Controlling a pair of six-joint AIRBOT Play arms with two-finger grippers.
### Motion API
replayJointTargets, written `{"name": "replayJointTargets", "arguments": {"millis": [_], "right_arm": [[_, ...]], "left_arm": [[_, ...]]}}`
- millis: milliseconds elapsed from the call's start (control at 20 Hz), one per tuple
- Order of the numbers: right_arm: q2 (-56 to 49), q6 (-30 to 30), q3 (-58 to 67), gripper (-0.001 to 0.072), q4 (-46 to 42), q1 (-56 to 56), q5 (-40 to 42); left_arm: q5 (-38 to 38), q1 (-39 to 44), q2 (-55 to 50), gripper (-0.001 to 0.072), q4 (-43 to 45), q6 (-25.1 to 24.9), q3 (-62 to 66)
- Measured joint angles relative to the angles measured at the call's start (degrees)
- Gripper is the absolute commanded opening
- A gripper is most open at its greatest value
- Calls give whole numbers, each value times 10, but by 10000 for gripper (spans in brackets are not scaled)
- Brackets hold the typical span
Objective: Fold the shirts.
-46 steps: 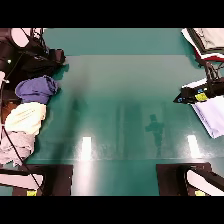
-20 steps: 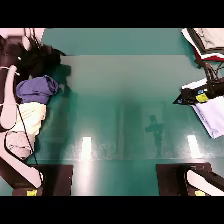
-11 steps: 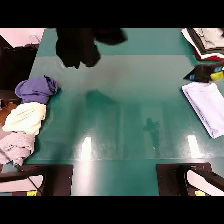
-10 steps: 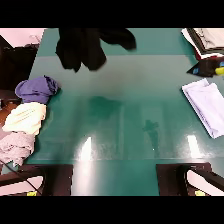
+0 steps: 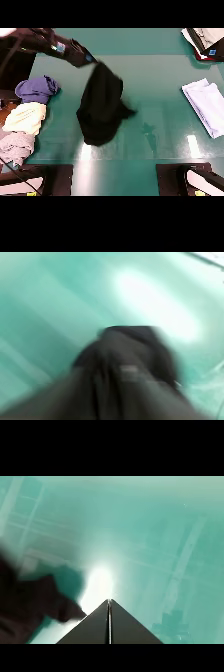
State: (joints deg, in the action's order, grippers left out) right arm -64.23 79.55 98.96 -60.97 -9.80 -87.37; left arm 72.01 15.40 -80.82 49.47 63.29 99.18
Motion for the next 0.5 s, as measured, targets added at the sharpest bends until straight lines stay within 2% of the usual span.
{"name": "replayJointTargets", "arguments": {"millis": [200, 350, 500], "right_arm": [[0, 0, 8, 24, -1, 0, -12], [0, 0, 10, 24, -1, 0, -16], [0, 0, 11, 24, -1, 0, -17]], "left_arm": [[38, -30, -27, 549, 18, 65, -25], [96, -52, -21, 548, 25, 86, -58], [104, -61, 29, 548, 31, 96, -169]]}}
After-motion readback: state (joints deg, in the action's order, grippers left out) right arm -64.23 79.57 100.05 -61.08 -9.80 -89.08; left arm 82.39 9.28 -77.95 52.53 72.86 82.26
